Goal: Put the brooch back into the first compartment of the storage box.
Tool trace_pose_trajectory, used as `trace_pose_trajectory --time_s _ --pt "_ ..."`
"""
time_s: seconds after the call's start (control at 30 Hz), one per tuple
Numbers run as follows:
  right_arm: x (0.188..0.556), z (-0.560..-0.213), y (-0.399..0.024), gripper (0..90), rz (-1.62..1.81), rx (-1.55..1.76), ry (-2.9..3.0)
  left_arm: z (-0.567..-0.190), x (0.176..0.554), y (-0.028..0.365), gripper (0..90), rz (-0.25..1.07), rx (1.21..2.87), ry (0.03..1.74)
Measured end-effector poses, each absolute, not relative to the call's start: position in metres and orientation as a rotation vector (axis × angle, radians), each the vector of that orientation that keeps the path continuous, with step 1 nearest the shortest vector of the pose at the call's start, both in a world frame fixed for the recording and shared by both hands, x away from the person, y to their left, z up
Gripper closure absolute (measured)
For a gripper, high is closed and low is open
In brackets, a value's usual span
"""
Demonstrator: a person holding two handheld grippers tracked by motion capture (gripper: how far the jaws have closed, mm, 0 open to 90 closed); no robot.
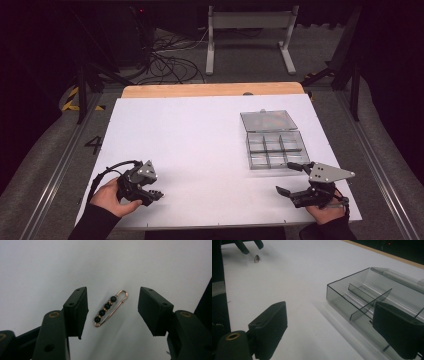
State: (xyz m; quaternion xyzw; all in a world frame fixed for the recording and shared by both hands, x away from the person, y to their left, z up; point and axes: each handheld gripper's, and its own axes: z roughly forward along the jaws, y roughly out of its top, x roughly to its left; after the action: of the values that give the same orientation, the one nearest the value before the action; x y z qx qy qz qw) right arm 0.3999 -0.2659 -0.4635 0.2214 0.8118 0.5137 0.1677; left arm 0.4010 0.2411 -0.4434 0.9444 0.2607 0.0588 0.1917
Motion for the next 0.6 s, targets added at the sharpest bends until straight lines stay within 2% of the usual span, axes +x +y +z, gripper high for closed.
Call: trace_pose_trajectory --time_s 0.23,0.6 --pt "0.4004 -0.4642 -0.2653 13.0 1.459 0.635 2.322 -0.4460 0.4048 0.2376 44.1 0.134 2.706 0.727" --pt "0.3999 -0.4637 -0.2662 13.0 1.459 0.635 2.317 -0.4490 0.4074 0.2368 48.7 0.152 2.724 0.715"
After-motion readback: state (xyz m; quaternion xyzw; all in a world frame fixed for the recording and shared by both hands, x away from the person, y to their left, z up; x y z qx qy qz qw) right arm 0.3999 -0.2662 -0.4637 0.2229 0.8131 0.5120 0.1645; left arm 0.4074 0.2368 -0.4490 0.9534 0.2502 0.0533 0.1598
